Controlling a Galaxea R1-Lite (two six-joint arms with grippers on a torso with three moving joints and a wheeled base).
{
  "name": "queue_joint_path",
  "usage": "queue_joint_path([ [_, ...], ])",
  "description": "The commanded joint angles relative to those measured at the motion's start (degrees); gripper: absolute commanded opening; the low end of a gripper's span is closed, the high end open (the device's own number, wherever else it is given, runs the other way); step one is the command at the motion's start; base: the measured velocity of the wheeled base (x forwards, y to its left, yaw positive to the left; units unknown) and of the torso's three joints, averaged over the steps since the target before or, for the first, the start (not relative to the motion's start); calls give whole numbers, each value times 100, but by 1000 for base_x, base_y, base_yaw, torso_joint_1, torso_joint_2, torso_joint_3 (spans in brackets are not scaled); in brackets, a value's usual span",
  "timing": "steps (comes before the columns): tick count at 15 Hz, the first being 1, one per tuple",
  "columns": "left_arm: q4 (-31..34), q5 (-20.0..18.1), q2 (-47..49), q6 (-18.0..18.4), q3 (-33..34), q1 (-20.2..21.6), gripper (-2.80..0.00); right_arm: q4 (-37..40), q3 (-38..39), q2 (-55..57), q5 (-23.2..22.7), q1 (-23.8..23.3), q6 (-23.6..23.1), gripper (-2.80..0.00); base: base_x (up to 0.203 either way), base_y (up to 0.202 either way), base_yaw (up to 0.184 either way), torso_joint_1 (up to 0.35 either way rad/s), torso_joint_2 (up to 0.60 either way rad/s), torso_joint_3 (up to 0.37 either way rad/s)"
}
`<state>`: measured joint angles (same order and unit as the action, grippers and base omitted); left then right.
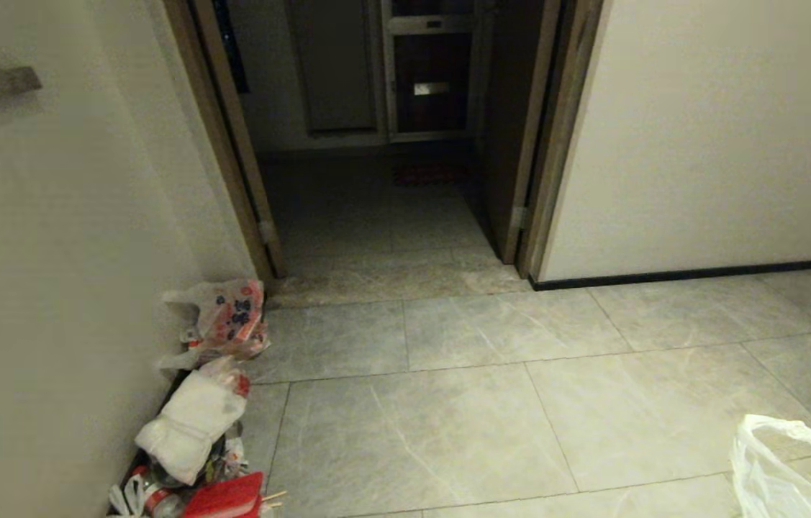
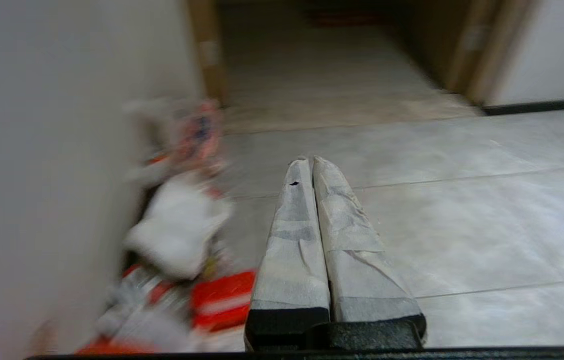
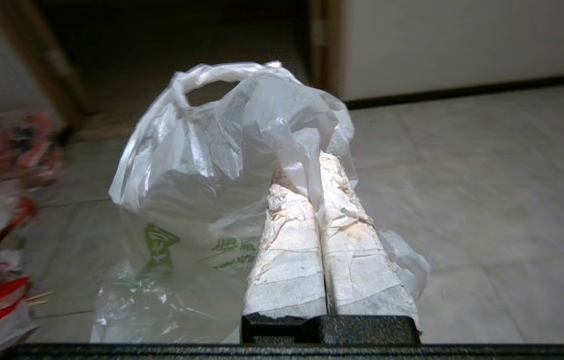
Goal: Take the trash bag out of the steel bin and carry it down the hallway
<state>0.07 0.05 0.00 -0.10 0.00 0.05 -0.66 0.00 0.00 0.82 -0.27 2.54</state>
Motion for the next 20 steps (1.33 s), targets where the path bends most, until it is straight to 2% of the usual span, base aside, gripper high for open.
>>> queue_joint_path([
  [1,1,4,9,1,0,-5,-280,-4,0,0,-3,-8,1,-280,4,-17,163,2,7,2],
  [16,1,4,8,1,0,-5,-280,-4,0,0,-3,-8,-7,-280,2,-17,165,2,3,3],
  [20,1,4,0,1,0,-5,-280,-4,0,0,-11,-8,-7,-280,2,-5,48,0,0,2],
])
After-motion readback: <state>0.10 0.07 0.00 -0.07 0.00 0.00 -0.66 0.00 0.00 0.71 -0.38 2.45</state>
